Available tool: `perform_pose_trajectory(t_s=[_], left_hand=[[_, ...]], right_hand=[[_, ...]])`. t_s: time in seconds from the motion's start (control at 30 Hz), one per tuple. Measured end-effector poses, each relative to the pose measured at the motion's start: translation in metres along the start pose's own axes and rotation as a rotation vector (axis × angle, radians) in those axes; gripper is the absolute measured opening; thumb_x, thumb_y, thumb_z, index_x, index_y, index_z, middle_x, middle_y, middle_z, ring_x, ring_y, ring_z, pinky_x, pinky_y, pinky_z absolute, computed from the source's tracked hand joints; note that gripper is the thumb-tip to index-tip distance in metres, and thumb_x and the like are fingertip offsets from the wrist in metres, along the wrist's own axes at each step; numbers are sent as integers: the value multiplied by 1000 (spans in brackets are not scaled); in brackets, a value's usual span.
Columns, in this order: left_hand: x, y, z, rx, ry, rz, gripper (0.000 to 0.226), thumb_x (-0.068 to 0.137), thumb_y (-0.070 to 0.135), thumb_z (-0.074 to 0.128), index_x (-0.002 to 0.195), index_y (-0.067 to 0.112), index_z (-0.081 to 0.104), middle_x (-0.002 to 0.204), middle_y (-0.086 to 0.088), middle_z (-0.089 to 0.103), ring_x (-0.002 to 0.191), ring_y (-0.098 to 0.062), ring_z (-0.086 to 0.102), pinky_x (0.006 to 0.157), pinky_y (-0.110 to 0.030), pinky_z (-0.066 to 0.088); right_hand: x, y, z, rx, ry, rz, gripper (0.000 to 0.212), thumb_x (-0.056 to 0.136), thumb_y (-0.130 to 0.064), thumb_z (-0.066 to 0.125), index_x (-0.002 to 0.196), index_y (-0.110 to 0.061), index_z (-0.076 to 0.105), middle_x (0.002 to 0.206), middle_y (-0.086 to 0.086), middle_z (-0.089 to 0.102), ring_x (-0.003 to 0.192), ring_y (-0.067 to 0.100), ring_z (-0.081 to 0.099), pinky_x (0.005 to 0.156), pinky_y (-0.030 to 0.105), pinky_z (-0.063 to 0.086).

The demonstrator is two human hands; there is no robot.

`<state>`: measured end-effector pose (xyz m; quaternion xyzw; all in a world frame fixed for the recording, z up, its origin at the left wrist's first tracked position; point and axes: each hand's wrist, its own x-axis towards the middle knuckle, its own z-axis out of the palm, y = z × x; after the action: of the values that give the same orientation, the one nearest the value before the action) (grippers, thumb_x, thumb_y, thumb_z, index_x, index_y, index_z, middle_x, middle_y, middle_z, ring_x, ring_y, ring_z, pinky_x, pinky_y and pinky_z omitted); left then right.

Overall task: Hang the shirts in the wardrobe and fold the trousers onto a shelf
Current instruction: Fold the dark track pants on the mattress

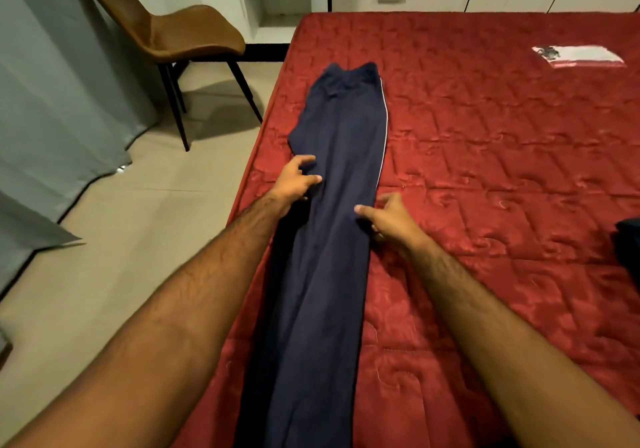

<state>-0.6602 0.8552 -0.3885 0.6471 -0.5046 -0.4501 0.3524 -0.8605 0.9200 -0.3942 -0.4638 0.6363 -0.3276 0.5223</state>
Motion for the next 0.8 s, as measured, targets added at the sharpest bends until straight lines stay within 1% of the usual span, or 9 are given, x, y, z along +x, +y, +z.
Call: perform_pose_trajectory(t_s=[0.07,0.1,0.2,0.3,0.43,0.5,0.6,0.67,0.8], left_hand=[[22,2,1,-31,-32,-13,49,92,1,65,139,9,54,119,-4,59,74,-3,54,53,-18,45],[32,3,0,-76,-18,-14,49,90,-1,66,137,7,57,121,-7,63,74,-4,56,55,-16,46],[48,0,-18,-253,125,-35,45,88,-7,61,130,9,65,118,-13,70,68,-7,62,55,-19,46],[58,-19,-42,-347,251,-65,46,89,-12,53,131,5,62,114,-15,68,62,-5,63,53,-15,50],[53,-28,-47,-180,148,41,64,87,0,72,144,8,45,126,-12,62,94,-17,63,60,-10,48],[38,-24,-45,-97,39,23,80,83,7,79,148,19,34,110,-6,60,78,-11,62,45,-14,46],[5,-29,-48,-46,-105,-49,78,85,6,77,141,28,27,89,-6,58,48,-7,60,32,-23,42],[-13,-37,-50,-18,-117,-77,65,89,2,71,136,21,29,82,-5,56,38,-6,55,28,-22,38],[-44,-47,-55,24,81,-51,32,96,3,61,116,13,38,74,-5,51,31,-3,46,26,-16,28]], right_hand=[[31,-1,3,6,66,-84,50,81,-12,77,111,-19,37,102,12,63,85,26,67,78,42,59],[40,1,3,-23,70,-110,52,79,-11,76,112,-23,38,100,11,63,85,28,66,83,47,57],[43,9,1,-106,73,-163,52,81,-11,74,117,-28,41,73,4,50,68,20,54,70,39,51],[41,19,2,-101,96,-182,49,85,-16,74,121,-23,41,76,4,53,72,21,59,72,38,51],[37,20,6,-129,125,-142,56,80,-30,79,121,-19,42,85,3,59,86,24,65,81,40,53],[34,21,9,-96,105,-88,53,70,-40,82,105,-24,45,89,5,64,89,27,68,85,46,55],[32,43,13,-20,29,-21,61,51,-55,80,95,-29,48,98,7,72,90,27,71,83,52,57],[13,43,19,8,-31,-6,59,52,-48,81,98,-22,54,101,7,73,92,27,72,85,53,57],[-34,34,28,-30,-25,-12,21,79,-15,77,86,-15,58,101,18,72,88,29,69,85,54,56]])
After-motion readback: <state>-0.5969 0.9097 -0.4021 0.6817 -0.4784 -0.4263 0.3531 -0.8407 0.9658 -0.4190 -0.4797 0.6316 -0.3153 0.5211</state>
